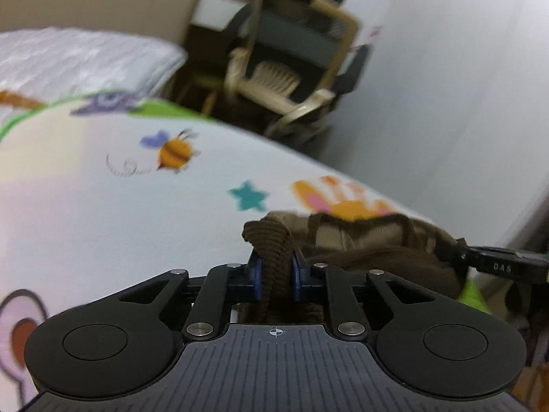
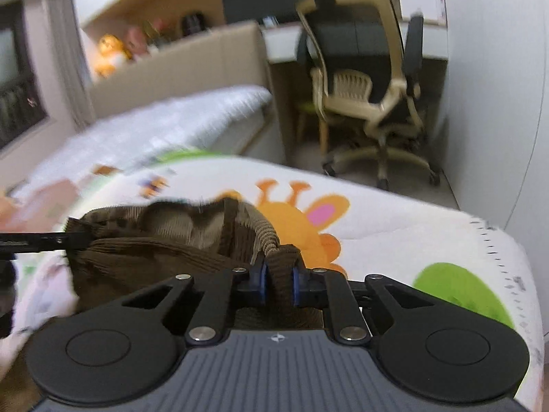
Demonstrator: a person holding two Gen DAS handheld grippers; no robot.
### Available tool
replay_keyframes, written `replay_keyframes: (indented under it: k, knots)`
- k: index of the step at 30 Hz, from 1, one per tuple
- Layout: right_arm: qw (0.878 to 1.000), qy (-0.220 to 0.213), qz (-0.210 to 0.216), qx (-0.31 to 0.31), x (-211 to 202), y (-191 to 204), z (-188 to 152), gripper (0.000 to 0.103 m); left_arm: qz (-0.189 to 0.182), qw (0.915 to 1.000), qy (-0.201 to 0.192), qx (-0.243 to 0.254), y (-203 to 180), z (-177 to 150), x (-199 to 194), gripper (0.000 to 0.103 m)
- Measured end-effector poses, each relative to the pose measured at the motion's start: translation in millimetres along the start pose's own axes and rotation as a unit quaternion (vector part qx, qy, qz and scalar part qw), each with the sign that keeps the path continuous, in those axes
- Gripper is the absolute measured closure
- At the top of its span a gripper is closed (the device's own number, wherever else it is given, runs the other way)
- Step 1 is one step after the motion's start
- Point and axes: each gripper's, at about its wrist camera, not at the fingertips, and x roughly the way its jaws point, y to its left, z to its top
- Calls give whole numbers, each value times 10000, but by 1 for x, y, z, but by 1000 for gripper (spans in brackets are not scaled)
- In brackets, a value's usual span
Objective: Fold clothes
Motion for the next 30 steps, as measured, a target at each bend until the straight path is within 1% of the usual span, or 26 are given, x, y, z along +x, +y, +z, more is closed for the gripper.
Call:
replay_keyframes:
  k: [2,3,5,7,9,10,11,12,13,14,15,16,17,18,19,20,21,22,23,25,26,28,29,30]
  knots:
    - [9998,-115,48,-181,-39,9,-14,90,-243,9994,-78,248,-11,-6,-34,86]
    - [9997,-95,63,-223,-54,14,-24,90,-343,9985,-111,404,-17,-11,-52,86]
    - [9996,27,70,-273,-77,20,-47,90,-464,9973,-42,569,-26,-26,-78,86]
    - [9993,224,29,-311,-91,23,-74,90,-548,9961,117,679,-31,-46,-99,86]
    - [9985,433,-56,-317,-99,24,-99,90,-589,9946,344,777,-32,-66,-111,83]
    - [9979,529,-125,-344,-103,24,-111,90,-602,9937,497,802,-31,-78,-115,79]
    - [9968,594,-295,-436,-106,24,-121,90,-609,9930,628,788,-29,-87,-118,76]
    - [9952,649,-498,-546,-110,25,-132,85,-616,9922,757,770,-26,-95,-120,74]
    - [9929,703,-701,-656,-113,27,-142,82,-626,9918,861,711,-22,-102,-123,69]
    - [9910,734,-852,-727,-117,27,-149,74,-641,9913,956,643,-17,-109,-126,65]
    - [9908,742,-897,-686,-123,24,-153,65,-718,9916,960,492,-11,-112,-130,61]
    - [9922,717,-855,-554,-129,20,-154,61,-795,9916,963,340,-6,-114,-134,52]
    - [9940,640,-792,-407,-137,16,-153,53,-872,9913,966,189,0,-117,-139,45]
    - [9958,511,-711,-279,-145,13,-151,43,-948,9908,962,43,6,-120,-143,42]
    - [9974,360,-603,-161,-150,11,-146,39,-1021,9908,892,-45,9,-120,-148,37]
    - [9986,207,-487,-43,-154,11,-140,32,-1114,9905,782,-168,12,-118,-152,31]
    - [9994,74,-342,81,-156,11,-133,28,-1205,9898,697,-294,14,-118,-156,27]
    - [9996,-51,-187,207,-156,11,-126,27,-1313,9882,629,-482,16,-116,-157,22]
    - [9994,-130,-120,310,-151,12,-119,25,-1416,9861,564,-663,18,-114,-157,19]
    - [9985,-193,-223,465,-133,16,-112,24,-1541,9827,490,-902,18,-110,-150,15]
    - [9981,-148,-225,552,-120,16,-110,24,-1540,9822,446,-977,17,-108,-143,13]
    - [9971,-16,-170,737,-94,15,-107,24,-1469,9810,446,-1190,14,-107,-127,13]
    - [9970,67,-117,765,-81,17,-107,26,-1418,9793,500,-1352,14,-107,-117,14]
    - [9969,155,-56,769,-68,20,-108,44,-1356,9784,540,-1465,13,-108,-109,15]
